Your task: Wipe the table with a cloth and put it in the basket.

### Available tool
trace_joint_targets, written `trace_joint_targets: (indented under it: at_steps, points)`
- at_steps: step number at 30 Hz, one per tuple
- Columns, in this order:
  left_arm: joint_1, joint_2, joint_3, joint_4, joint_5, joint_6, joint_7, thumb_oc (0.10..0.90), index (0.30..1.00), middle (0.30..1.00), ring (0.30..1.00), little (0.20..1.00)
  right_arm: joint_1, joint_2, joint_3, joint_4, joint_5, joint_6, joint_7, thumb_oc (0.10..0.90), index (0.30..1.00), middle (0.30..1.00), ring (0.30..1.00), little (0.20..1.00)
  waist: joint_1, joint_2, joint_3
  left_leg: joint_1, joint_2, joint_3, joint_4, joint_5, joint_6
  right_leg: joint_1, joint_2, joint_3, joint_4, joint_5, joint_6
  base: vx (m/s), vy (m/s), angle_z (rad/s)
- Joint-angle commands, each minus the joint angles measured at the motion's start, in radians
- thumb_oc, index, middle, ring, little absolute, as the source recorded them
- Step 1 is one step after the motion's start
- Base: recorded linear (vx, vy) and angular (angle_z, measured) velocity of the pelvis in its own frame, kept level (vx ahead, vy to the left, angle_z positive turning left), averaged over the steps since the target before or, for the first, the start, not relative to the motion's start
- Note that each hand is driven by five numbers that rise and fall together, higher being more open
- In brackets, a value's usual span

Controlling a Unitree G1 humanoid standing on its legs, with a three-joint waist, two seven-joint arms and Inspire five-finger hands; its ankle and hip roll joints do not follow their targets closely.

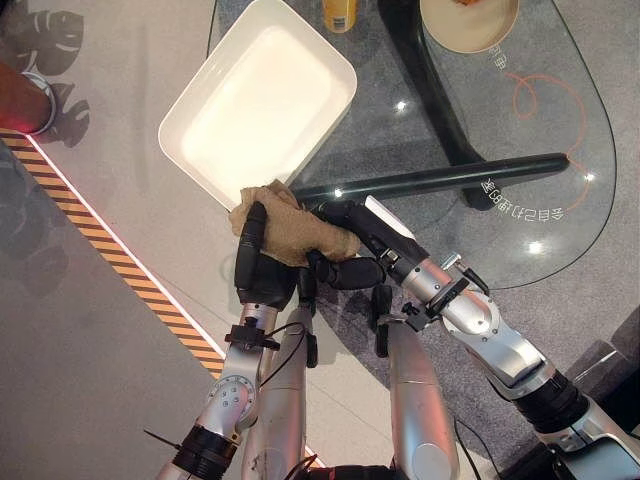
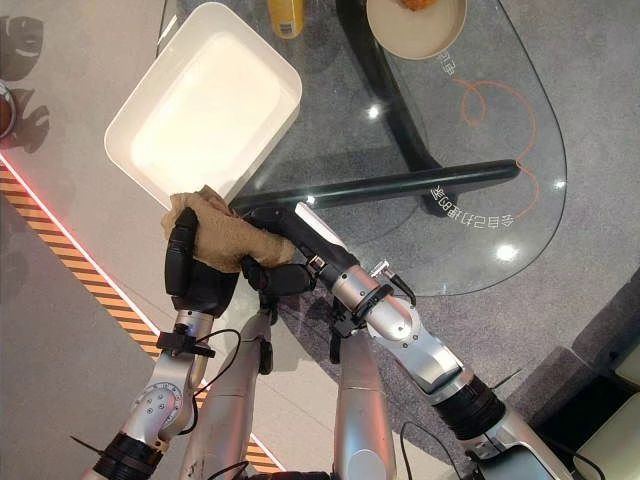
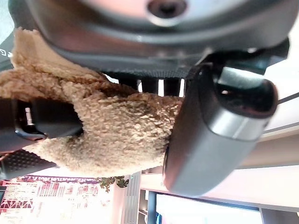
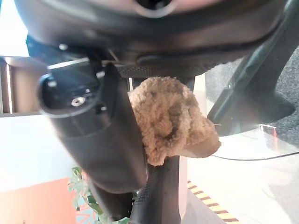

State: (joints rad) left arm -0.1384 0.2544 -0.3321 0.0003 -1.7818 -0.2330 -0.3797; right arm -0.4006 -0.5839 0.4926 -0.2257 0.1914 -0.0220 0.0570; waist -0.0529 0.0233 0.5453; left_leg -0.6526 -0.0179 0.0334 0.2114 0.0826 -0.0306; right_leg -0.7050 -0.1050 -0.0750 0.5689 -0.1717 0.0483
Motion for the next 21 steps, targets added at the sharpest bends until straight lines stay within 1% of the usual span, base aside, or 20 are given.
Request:
trace_joint_targets:
  at_steps: [1,2,8,14,21]
  points:
    - [-0.071,-0.003,0.050,-0.188,0.065,-0.007,-0.145,0.100,0.300,0.300,0.300,0.200,0.013,0.016,-0.051,-0.055,-0.045,-0.057,-0.110,0.704,0.818,0.818,0.818,0.804,0.019,-0.040,-0.025,-0.018,-0.096,-0.009,0.165,-0.123,0.067,0.064,0.084,0.053,-0.279,0.190,-0.001,0.00,0.000,0.00]
    - [-0.069,-0.005,0.052,-0.189,0.066,-0.006,-0.146,0.100,0.300,0.300,0.300,0.200,0.017,0.017,-0.062,-0.062,-0.049,-0.060,-0.123,0.800,0.900,0.900,0.900,0.900,0.018,-0.040,-0.025,-0.016,-0.096,-0.008,0.164,-0.123,0.068,0.065,0.084,0.054,-0.280,0.190,-0.001,0.00,0.000,0.00]
    - [-0.054,-0.009,0.066,-0.207,0.070,-0.005,-0.141,0.100,0.300,0.300,0.300,0.200,0.049,0.025,-0.137,-0.104,-0.059,-0.099,-0.195,0.800,0.900,0.900,0.900,0.900,0.009,-0.042,-0.025,-0.017,-0.092,-0.002,0.166,-0.130,0.071,0.060,0.089,0.063,-0.276,0.190,0.002,0.00,0.000,0.00]
    - [-0.040,-0.013,0.087,-0.213,0.067,0.006,-0.149,0.100,0.300,0.300,0.300,0.200,0.083,0.038,-0.188,-0.120,-0.045,-0.133,-0.228,0.800,0.900,0.900,0.900,0.900,0.004,-0.044,-0.025,-0.012,-0.088,0.002,0.162,-0.133,0.073,0.060,0.092,0.069,-0.273,0.191,0.004,0.00,0.000,0.00]
    - [-0.033,-0.017,0.104,-0.211,0.072,0.016,-0.149,0.100,0.300,0.300,0.300,0.200,0.104,0.053,-0.231,-0.126,-0.032,-0.156,-0.257,0.800,0.900,0.900,0.900,0.900,0.001,-0.048,-0.025,-0.012,-0.085,0.002,0.163,-0.139,0.074,0.059,0.093,0.069,-0.272,0.189,0.006,0.00,0.000,0.00]
